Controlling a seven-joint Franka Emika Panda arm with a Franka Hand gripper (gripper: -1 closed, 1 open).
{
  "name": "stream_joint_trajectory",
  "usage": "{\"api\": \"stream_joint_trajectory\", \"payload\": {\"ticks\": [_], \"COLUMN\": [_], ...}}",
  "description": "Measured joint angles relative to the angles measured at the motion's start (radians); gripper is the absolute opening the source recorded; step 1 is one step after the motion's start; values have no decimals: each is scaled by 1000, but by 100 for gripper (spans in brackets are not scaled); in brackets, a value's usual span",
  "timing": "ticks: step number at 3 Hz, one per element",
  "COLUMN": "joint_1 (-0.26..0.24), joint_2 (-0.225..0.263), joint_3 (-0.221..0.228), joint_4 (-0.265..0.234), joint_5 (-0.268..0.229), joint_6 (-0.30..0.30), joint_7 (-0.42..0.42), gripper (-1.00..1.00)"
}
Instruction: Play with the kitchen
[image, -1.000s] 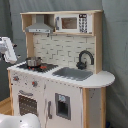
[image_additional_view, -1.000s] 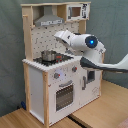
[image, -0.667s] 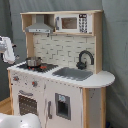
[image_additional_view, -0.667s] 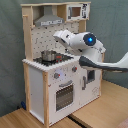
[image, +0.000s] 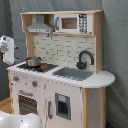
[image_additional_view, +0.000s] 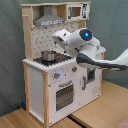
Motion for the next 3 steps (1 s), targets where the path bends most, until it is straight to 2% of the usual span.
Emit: {"api": "stream_joint_trajectory", "payload": {"ticks": [3], "joint_1": [-158], "joint_2": [14], "joint_3": [7], "joint_4": [100], "joint_5": [244], "joint_6": [-131], "joint_7": [20], "gripper": [100]}}
